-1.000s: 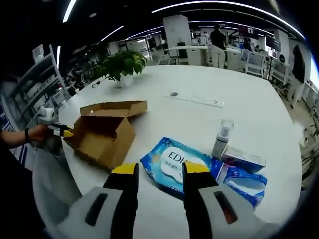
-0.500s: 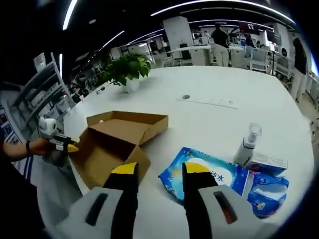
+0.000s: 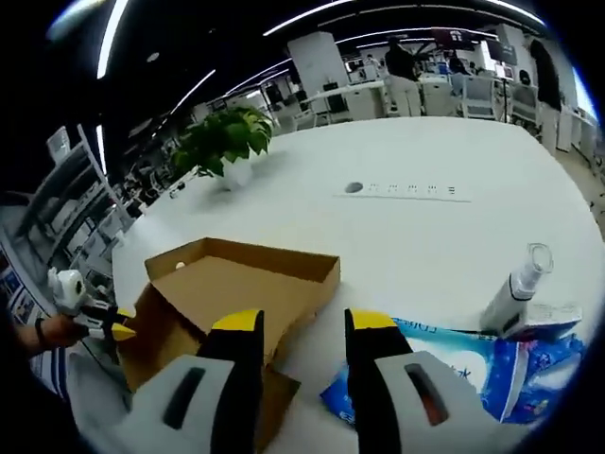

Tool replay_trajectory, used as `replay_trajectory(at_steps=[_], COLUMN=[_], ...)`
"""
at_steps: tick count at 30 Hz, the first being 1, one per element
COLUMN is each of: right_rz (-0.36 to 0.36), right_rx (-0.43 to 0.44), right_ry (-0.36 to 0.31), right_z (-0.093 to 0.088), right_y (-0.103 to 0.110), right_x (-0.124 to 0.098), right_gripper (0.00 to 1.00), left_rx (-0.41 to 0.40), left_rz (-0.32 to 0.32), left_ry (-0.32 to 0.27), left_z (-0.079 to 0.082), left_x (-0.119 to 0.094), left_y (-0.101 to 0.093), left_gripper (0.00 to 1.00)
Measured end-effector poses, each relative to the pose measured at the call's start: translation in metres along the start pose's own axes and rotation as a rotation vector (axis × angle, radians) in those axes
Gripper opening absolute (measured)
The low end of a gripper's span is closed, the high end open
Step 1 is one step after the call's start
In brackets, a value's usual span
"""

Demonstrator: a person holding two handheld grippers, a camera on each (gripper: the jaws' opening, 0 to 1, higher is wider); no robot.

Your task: Operate the shoe box by opening the lid, removing the specified soft item, and placing it in the target area until the item is outside and the box remains undamaged.

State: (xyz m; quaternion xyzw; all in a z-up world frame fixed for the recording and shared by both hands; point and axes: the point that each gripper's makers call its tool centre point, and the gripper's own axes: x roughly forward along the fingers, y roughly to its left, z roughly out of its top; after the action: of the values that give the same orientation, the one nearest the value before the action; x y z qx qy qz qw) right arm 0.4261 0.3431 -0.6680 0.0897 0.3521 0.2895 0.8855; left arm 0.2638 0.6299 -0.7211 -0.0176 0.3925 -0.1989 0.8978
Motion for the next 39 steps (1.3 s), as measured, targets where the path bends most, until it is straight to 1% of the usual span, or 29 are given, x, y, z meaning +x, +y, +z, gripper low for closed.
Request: replay_trajectory(at_steps=[2,5,8,11,16,19,22,24,25,26,28,29,30,31,33,34,39], right_rz=[-0.002,-0.008,-0.011,-0.024,-0.051,-0.075,-0.091,-0.109,-0.138,-0.146,-0.167,-0.185,-0.204,-0.21,-0.196,-0.2,-0.195], right_rx=[0.041,0.056,0.064,0.107,0.151,0.157,0.132,0.035,-0.003,-0.017,-0.021,-0.028,-0.042,-0.045,-0.033,-0.042,-0.027], right_ry=[-0.011,-0.004,0.004,-0.002,0.02,0.039,0.065,0.103,0.111,0.118,0.121,0.119,0.118,0.118,0.122,0.122,0.093], right_z=[0.004,0.007,0.007,0.008,0.002,-0.002,-0.005,-0.009,-0.009,-0.01,-0.01,-0.009,-0.008,-0.008,-0.008,-0.007,0.002], right_y=[-0.002,-0.002,-0.002,-0.004,0.0,0.001,0.004,0.006,0.004,0.004,0.003,0.0,-0.003,-0.004,-0.001,-0.001,-0.001], right_x=[0.009,0.023,0.032,0.043,0.055,0.061,0.065,0.064,0.064,0.064,0.062,0.06,0.057,0.053,0.051,0.049,0.047], right_gripper=[0.31,0.31,0.3,0.29,0.26,0.25,0.23,0.21,0.2,0.18,0.14,0.1,0.04,0.03,0.02,0.02,0.01], left_rx=[0.0,-0.017,-0.028,-0.038,-0.049,-0.052,-0.066,-0.072,-0.072,-0.07,-0.071,-0.07,-0.068,-0.066,-0.064,-0.063,-0.062], left_rz=[0.001,0.004,0.008,0.018,0.038,0.041,0.045,0.047,0.048,0.048,0.049,0.048,0.047,0.047,0.049,0.05,0.058], left_ry=[-0.001,-0.006,-0.009,-0.01,-0.011,-0.012,-0.019,-0.021,-0.021,-0.021,-0.021,-0.021,-0.021,-0.022,-0.023,-0.023,-0.015], left_z=[0.0,-0.001,-0.001,-0.002,-0.002,-0.003,-0.003,-0.003,-0.003,-0.003,-0.003,-0.003,-0.003,-0.004,-0.004,-0.004,-0.004], left_x=[0.0,-0.001,-0.001,-0.001,-0.002,-0.002,-0.003,-0.003,-0.003,-0.002,-0.002,-0.002,-0.002,-0.002,-0.003,-0.003,-0.002], left_y=[0.0,-0.001,-0.001,-0.002,-0.004,-0.004,-0.004,-0.004,-0.004,-0.003,-0.003,-0.003,-0.003,-0.003,-0.004,-0.004,-0.004], left_gripper=[0.18,0.18,0.18,0.17,0.16,0.16,0.16,0.16,0.16,0.16,0.16,0.16,0.16,0.16,0.16,0.16,0.15])
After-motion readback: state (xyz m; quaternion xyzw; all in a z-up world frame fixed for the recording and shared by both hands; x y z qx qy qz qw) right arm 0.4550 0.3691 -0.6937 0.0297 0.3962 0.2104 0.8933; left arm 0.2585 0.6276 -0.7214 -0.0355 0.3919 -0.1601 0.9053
